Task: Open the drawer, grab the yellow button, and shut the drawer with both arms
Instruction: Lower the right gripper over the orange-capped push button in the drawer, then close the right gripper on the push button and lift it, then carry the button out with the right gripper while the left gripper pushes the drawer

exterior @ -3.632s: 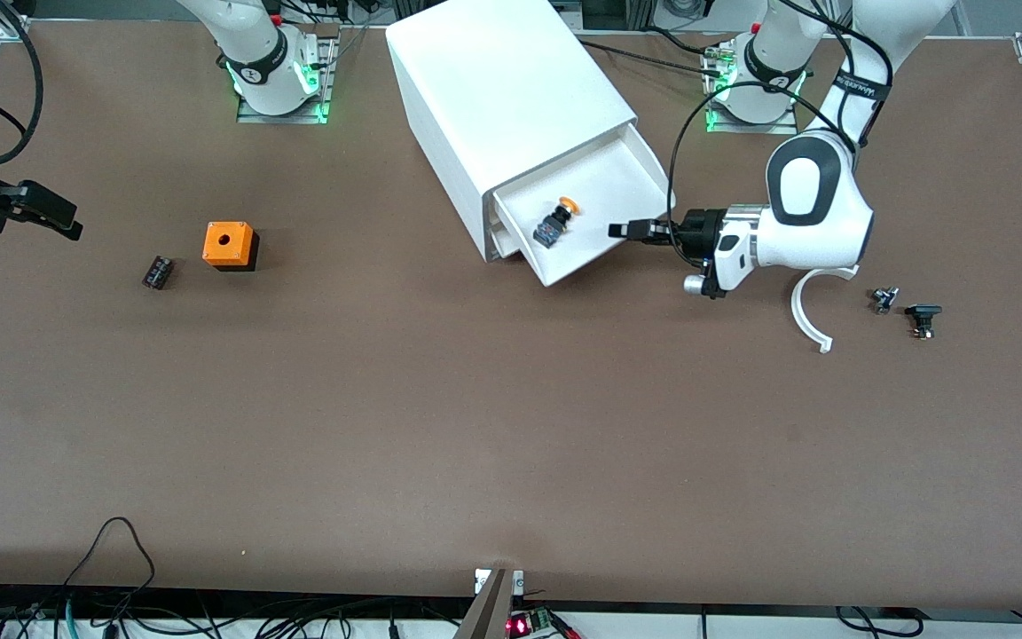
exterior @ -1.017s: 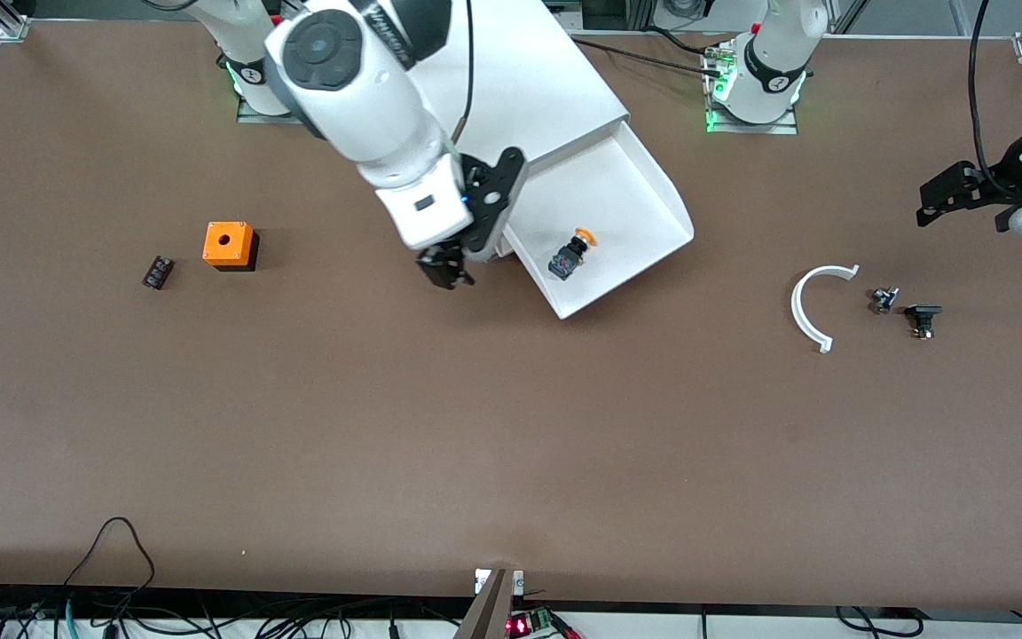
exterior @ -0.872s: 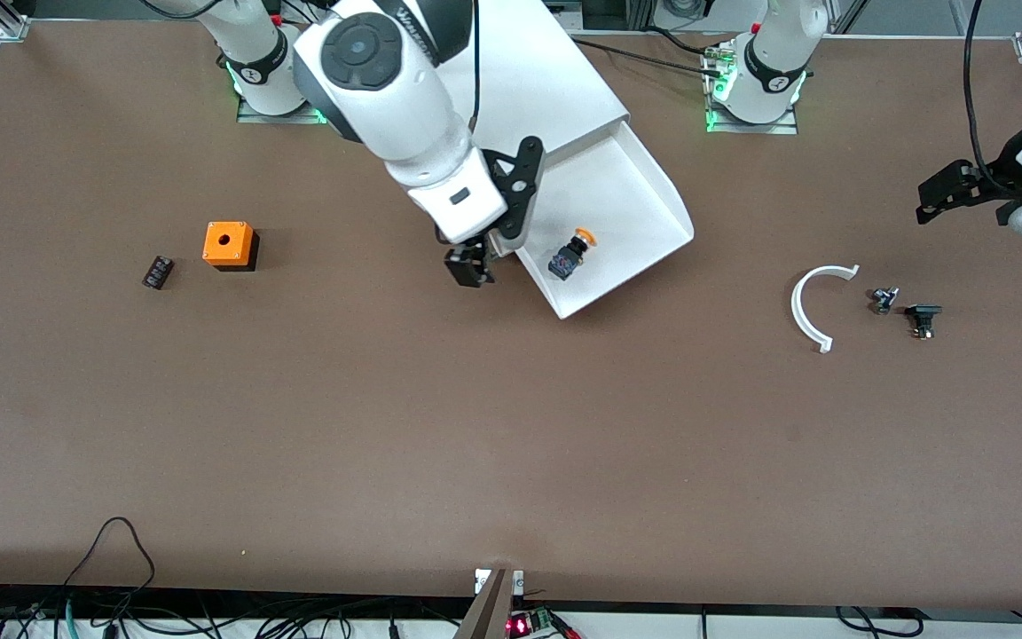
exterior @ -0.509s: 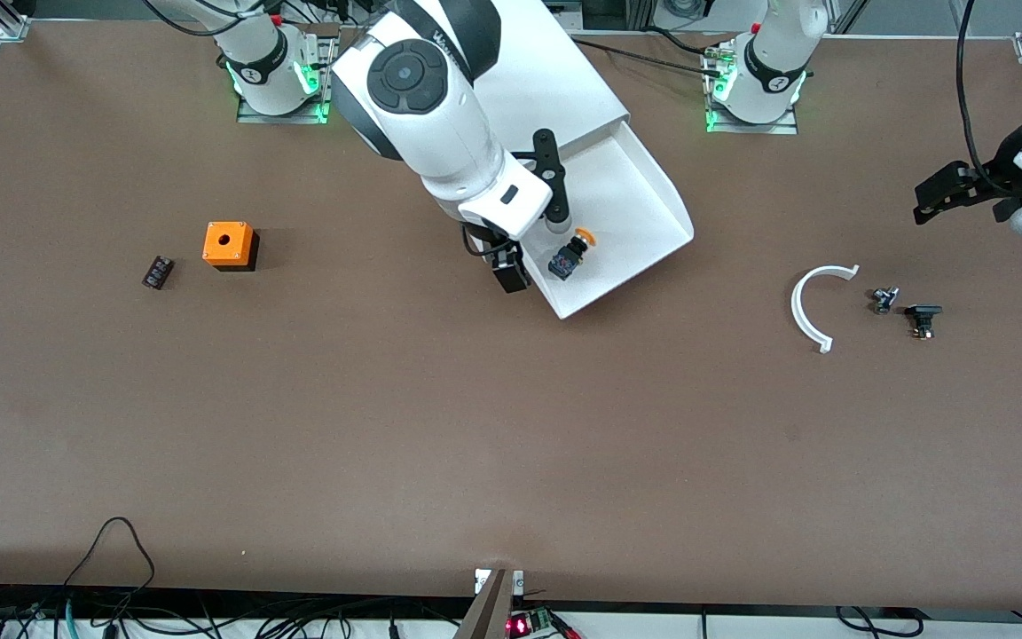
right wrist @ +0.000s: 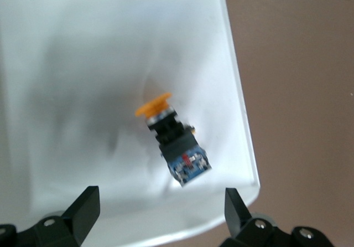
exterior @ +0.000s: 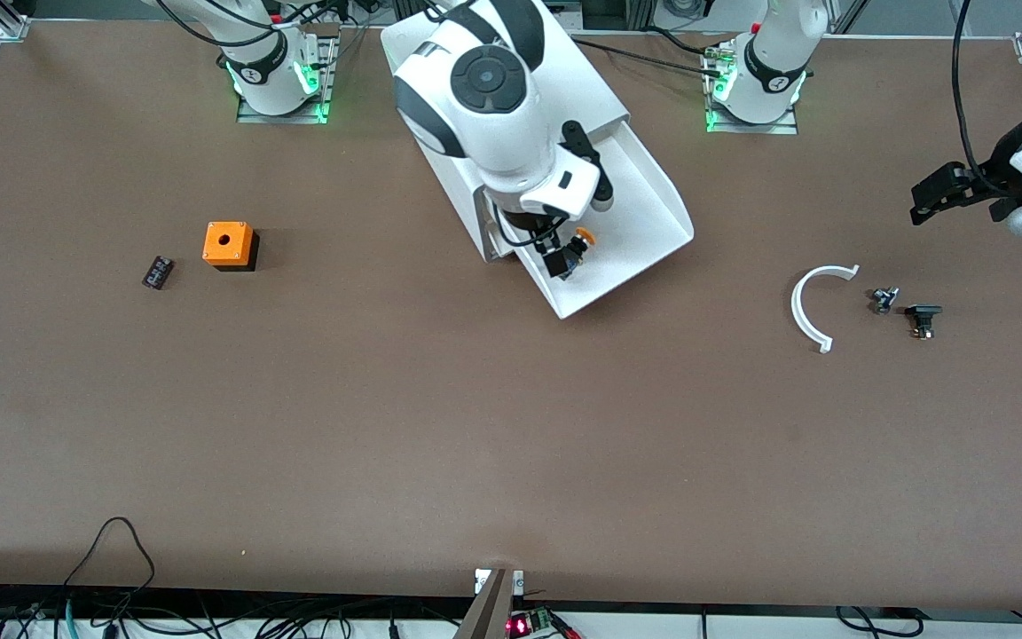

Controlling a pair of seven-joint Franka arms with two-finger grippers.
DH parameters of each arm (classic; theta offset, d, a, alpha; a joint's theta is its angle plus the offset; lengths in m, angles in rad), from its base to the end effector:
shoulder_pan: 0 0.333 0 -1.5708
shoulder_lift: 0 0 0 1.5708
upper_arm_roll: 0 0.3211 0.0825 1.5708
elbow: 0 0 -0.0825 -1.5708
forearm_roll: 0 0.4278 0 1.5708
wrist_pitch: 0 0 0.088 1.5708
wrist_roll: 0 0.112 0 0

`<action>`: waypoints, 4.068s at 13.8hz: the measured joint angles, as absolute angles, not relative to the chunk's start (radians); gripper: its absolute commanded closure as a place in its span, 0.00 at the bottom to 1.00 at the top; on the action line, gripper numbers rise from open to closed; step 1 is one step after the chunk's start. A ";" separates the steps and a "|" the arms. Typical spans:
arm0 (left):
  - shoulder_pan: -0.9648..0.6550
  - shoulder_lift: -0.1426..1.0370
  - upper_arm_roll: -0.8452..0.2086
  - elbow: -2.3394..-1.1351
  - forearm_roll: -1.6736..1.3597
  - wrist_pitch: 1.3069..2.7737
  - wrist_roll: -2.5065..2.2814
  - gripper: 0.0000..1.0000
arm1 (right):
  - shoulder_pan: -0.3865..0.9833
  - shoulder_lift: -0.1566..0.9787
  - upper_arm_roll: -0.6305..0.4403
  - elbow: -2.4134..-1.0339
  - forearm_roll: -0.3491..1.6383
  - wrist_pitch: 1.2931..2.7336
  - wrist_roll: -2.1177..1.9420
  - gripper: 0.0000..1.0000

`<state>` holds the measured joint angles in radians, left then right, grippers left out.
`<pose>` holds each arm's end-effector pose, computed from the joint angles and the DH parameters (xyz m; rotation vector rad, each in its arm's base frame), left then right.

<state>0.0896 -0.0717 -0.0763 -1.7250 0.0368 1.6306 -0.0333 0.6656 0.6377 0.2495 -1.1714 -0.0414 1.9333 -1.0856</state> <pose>0.5778 0.0103 0.5922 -3.0982 -0.0685 0.0349 0.5260 0.5930 0.4312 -1.7006 -2.5213 -0.2296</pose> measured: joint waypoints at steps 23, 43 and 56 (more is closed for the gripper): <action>0.089 -0.072 -0.076 -1.725 0.037 1.631 -0.033 0.00 | 0.696 0.720 0.248 -1.152 -0.072 2.023 -1.117 0.23; 0.081 -0.054 -0.076 -1.725 0.037 1.664 -0.033 0.00 | 0.718 0.720 0.249 -1.147 -0.072 1.998 -1.117 0.82; 0.079 0.003 -0.076 -1.741 0.037 1.763 -0.033 0.00 | 0.663 0.626 0.239 -1.110 -0.072 2.058 -0.890 0.83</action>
<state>0.0793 0.0028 -0.0764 -1.7413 0.0368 1.7633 -0.0335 0.6630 0.6263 0.2387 -1.1098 -0.0719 2.0575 -0.8896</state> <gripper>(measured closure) 0.000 0.590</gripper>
